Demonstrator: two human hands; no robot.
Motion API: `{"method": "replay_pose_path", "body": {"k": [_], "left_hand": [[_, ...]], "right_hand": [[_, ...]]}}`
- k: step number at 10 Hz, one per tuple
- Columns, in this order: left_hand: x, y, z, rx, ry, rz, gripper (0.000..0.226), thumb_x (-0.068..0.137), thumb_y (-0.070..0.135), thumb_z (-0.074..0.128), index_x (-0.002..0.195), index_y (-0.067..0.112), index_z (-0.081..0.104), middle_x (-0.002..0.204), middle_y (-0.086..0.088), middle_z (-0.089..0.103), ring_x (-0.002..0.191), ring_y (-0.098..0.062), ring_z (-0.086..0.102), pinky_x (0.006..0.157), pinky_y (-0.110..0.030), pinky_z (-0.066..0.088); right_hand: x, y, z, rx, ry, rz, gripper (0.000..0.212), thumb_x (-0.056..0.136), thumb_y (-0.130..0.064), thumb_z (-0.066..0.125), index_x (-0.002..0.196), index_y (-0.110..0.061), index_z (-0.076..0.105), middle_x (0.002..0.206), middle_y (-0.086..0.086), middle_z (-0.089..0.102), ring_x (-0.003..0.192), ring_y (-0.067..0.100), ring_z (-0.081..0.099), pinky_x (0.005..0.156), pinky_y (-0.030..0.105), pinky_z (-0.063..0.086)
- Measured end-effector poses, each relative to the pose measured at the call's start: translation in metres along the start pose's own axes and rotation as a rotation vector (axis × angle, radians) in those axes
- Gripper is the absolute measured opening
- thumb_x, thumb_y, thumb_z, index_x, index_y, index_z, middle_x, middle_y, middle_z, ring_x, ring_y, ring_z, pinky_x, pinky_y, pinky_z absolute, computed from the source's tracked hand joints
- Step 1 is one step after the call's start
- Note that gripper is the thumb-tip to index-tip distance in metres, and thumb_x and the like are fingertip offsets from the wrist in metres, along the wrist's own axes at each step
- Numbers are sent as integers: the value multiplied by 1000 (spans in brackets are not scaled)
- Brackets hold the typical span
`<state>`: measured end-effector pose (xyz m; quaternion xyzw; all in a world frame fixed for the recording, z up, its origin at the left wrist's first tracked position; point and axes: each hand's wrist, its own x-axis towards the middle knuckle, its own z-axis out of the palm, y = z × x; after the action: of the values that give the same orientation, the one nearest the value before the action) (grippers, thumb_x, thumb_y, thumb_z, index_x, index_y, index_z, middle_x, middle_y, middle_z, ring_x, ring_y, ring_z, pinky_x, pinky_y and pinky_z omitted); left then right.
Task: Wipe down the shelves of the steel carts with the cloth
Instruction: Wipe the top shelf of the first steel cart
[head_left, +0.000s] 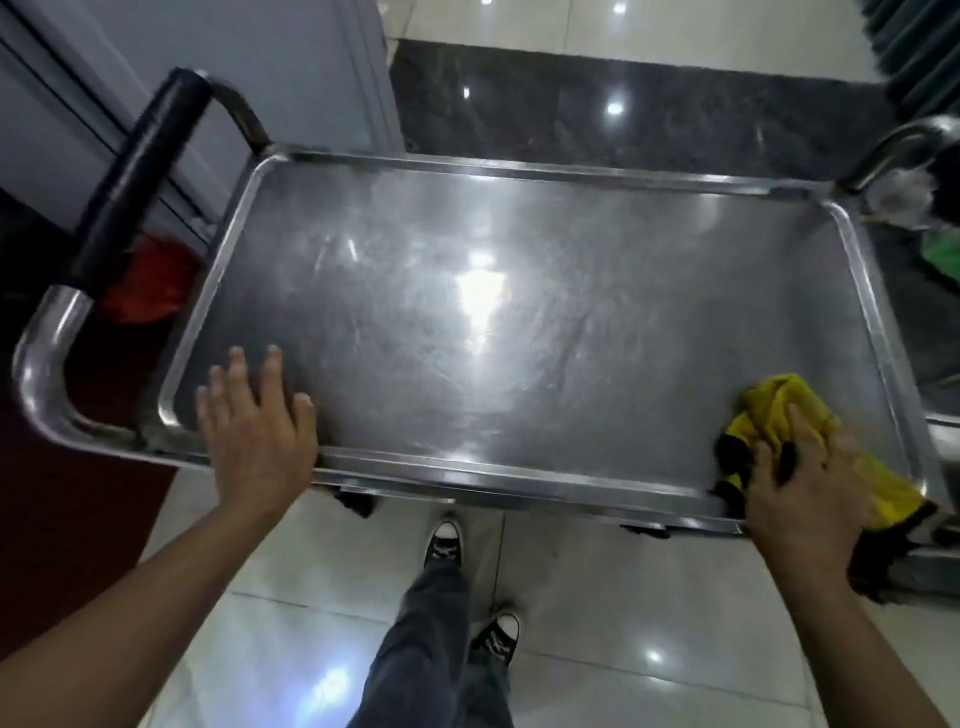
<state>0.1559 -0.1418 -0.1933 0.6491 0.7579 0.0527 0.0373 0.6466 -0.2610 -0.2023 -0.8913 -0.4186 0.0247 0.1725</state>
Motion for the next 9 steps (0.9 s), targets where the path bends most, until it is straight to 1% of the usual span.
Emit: {"method": "replay_pose_path", "body": {"k": [1, 2, 3, 4, 5, 6, 7, 8, 9], "left_hand": [[-10, -44, -2, -28, -25, -152, 67, 98, 40, 30, 155, 4, 31, 157, -38, 23, 144, -57, 20, 122, -62, 13], [-19, -58, 3, -61, -35, -130, 64, 102, 39, 31, 157, 5, 28, 160, -33, 18, 148, -52, 15, 123, -59, 12], [-20, -68, -2, -286, -11, -206, 61, 102, 30, 42, 158, 11, 27, 164, -22, 15, 150, -44, 18, 122, -58, 23], [-21, -75, -9, -351, -23, -189, 60, 102, 27, 42, 158, 12, 25, 165, -19, 13, 149, -43, 23, 120, -56, 30], [-19, -88, -16, -328, -16, -155, 59, 105, 34, 39, 158, 15, 25, 166, -22, 13, 146, -42, 32, 111, -49, 40], [-17, -92, -18, -315, -20, -171, 59, 105, 40, 35, 157, 14, 27, 165, -23, 16, 142, -42, 40, 104, -46, 47], [-17, -94, -20, -303, -10, -180, 60, 104, 42, 32, 155, 12, 29, 163, -25, 19, 138, -42, 45, 97, -43, 51], [-14, -93, -23, -310, -5, -172, 59, 104, 40, 33, 156, 12, 29, 163, -25, 19, 135, -42, 48, 92, -42, 53], [-7, -93, -26, -324, -18, -215, 58, 105, 39, 32, 156, 13, 27, 164, -25, 15, 131, -43, 53, 88, -44, 57]], "right_hand": [[-13, -40, 14, -3, 29, 58, 69, 92, -51, 37, 151, -14, 42, 156, 28, 33, 141, 49, 32, 117, 61, 25], [-22, -66, 23, 22, -32, -36, 67, 94, -47, 39, 151, -13, 44, 155, 29, 33, 139, 51, 34, 117, 62, 25], [-64, -130, 45, 69, -3, -204, 59, 95, -37, 47, 146, -8, 52, 153, 31, 39, 136, 51, 40, 118, 59, 25], [-91, -170, 56, 89, -11, -360, 54, 95, -33, 51, 142, -8, 57, 151, 30, 43, 137, 50, 42, 120, 58, 24], [-133, -246, 79, 128, -133, -562, 53, 94, -35, 54, 142, -13, 58, 152, 27, 44, 142, 45, 40, 121, 58, 24], [-150, -289, 91, 135, -209, -642, 54, 95, -36, 56, 146, -21, 54, 156, 22, 41, 147, 40, 35, 123, 54, 21], [-174, -350, 110, 137, -318, -741, 54, 99, -40, 55, 152, -31, 46, 162, 14, 33, 152, 33, 26, 126, 50, 15], [-186, -384, 120, 146, -361, -799, 55, 100, -44, 51, 153, -33, 42, 164, 11, 29, 154, 29, 22, 126, 48, 13], [-198, -431, 139, 157, -441, -889, 57, 101, -52, 39, 155, -36, 37, 167, 8, 21, 156, 25, 14, 127, 46, 6]]}}
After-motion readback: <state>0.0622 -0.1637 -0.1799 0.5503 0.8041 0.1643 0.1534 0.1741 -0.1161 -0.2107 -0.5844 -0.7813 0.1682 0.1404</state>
